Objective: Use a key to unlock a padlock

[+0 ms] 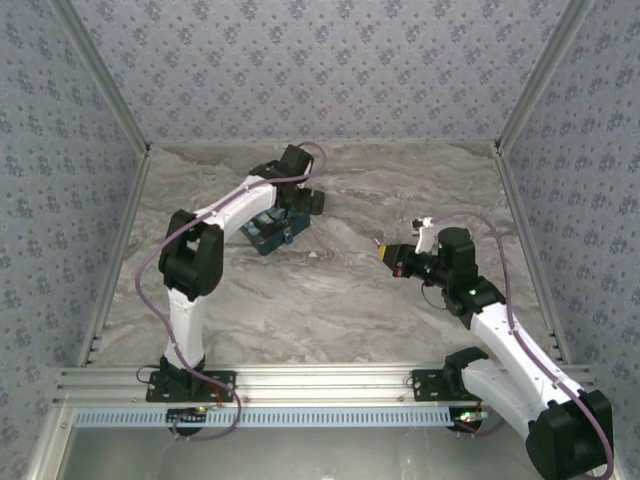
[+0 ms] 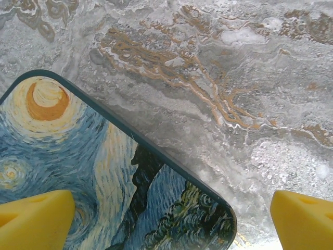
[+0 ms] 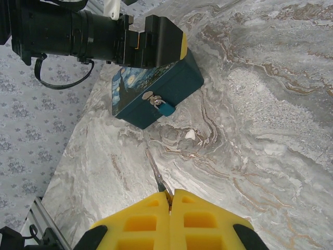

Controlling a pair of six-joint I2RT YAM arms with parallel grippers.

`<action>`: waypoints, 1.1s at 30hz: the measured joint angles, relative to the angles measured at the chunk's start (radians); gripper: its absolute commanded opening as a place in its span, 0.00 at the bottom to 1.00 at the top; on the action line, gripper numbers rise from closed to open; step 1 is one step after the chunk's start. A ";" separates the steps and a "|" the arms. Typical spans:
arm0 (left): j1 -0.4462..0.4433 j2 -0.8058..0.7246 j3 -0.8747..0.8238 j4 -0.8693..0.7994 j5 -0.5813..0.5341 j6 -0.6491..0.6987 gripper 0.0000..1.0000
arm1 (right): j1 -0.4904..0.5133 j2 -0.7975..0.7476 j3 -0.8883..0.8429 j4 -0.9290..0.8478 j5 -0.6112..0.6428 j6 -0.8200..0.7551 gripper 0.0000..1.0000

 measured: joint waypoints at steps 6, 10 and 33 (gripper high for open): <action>-0.035 -0.014 -0.033 0.042 0.001 0.003 0.95 | 0.000 0.000 0.000 0.000 0.000 0.000 0.01; -0.070 -0.024 -0.047 0.051 0.016 0.003 0.94 | 0.000 0.000 0.000 -0.008 0.006 0.000 0.01; -0.275 -0.090 -0.118 0.065 0.181 -0.068 0.92 | -0.340 -0.126 0.000 -0.305 -0.047 -0.016 0.01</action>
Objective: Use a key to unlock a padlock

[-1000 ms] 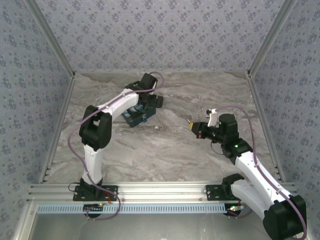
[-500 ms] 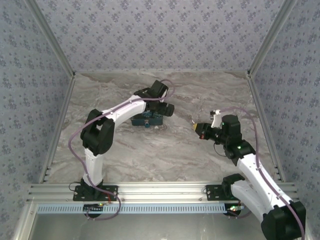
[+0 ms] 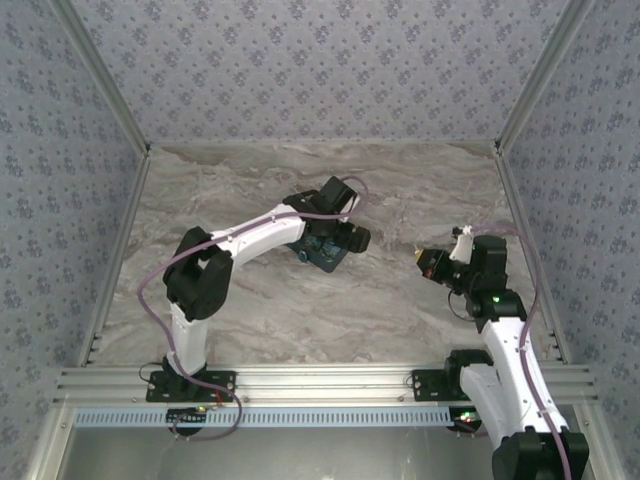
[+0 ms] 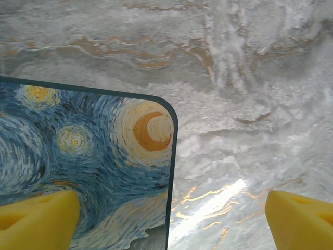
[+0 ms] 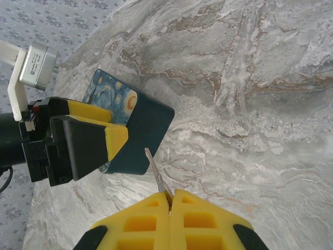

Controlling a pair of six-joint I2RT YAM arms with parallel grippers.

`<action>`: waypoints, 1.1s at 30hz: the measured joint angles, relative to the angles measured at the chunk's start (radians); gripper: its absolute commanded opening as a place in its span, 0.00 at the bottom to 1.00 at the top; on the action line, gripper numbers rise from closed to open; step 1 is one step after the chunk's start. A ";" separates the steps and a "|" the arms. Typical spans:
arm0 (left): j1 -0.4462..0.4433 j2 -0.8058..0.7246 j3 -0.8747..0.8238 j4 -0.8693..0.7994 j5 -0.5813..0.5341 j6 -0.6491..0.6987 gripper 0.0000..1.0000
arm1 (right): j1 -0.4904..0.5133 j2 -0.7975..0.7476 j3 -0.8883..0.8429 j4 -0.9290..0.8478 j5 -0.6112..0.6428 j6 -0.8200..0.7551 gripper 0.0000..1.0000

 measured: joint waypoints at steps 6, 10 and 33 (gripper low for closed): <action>-0.025 0.069 0.098 -0.004 0.056 -0.008 0.91 | -0.038 -0.005 0.000 -0.048 -0.015 -0.004 0.01; -0.031 0.130 0.185 -0.015 0.079 -0.004 0.92 | -0.047 -0.005 0.000 -0.071 -0.019 -0.004 0.01; 0.100 -0.270 -0.264 0.250 0.049 0.065 0.95 | -0.010 -0.009 -0.067 -0.019 -0.082 0.017 0.02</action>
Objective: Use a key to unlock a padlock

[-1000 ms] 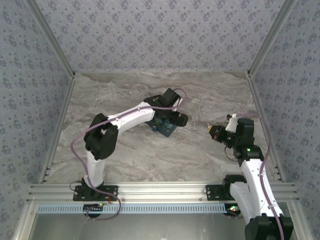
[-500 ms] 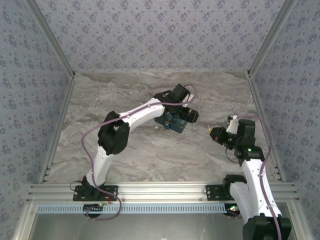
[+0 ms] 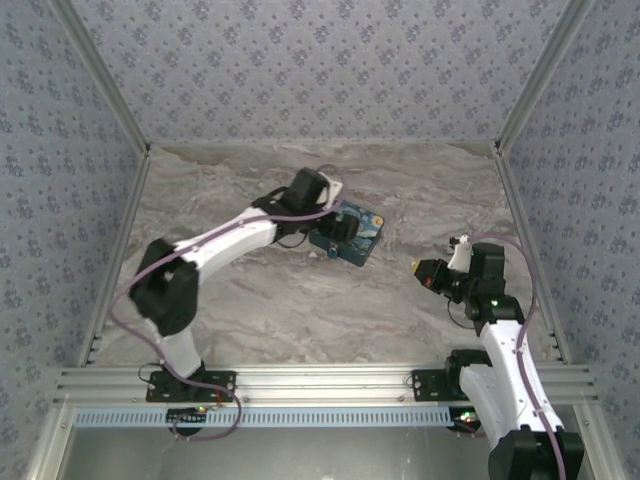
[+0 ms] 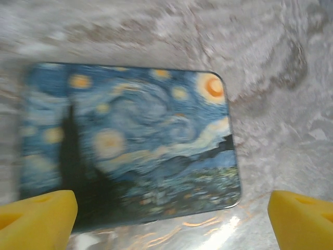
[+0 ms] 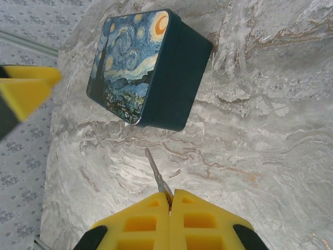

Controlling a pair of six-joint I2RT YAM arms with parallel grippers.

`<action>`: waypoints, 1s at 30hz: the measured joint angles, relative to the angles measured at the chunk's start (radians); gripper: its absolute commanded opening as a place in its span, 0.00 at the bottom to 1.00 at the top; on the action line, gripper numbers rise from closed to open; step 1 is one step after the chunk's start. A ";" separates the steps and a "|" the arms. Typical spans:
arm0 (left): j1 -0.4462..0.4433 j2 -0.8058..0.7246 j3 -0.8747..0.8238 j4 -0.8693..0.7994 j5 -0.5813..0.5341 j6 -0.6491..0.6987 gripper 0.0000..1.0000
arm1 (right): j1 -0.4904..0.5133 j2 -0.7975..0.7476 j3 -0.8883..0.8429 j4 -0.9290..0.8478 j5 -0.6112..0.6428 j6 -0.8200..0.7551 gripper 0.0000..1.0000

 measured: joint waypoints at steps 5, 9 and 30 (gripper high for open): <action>0.019 -0.181 -0.253 0.178 -0.025 0.028 0.96 | 0.069 0.040 -0.008 0.073 0.016 0.035 0.02; 0.013 -0.248 -0.465 0.340 -0.048 0.050 0.99 | 0.176 0.103 -0.006 0.136 0.062 0.052 0.02; 0.143 0.050 -0.634 0.883 0.207 -0.143 0.98 | 0.381 0.602 0.205 0.557 0.076 0.169 0.02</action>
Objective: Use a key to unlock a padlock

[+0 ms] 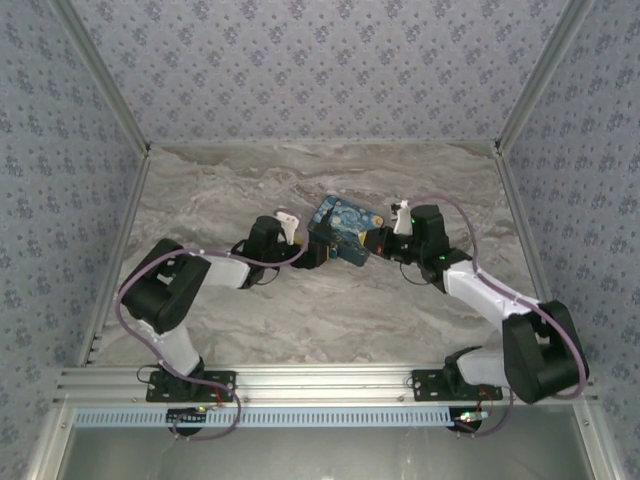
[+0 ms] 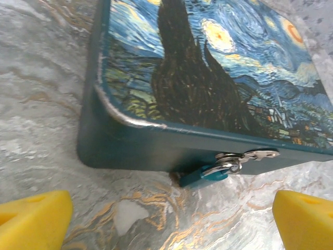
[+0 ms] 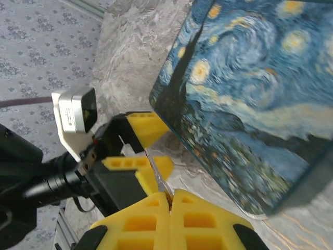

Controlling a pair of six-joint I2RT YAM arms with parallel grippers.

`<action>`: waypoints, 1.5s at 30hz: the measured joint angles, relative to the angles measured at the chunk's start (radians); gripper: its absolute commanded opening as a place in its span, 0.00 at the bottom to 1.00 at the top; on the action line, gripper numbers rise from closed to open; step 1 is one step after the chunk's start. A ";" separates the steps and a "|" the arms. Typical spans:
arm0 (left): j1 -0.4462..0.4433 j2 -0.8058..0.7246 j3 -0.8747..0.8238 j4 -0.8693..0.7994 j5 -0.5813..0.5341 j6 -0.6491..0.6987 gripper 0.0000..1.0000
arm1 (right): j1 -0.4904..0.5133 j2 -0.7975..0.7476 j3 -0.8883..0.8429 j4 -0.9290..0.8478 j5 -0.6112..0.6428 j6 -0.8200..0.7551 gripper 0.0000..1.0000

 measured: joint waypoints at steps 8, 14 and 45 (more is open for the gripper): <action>0.000 0.085 -0.003 0.145 0.069 -0.047 0.94 | 0.005 0.159 0.095 0.039 0.000 0.007 0.02; -0.006 0.100 -0.003 0.177 0.081 -0.050 0.91 | 0.013 0.245 0.139 0.046 0.000 0.014 0.01; -0.099 0.150 0.104 0.048 0.026 0.082 0.74 | 0.033 0.321 0.157 0.044 0.039 0.026 0.01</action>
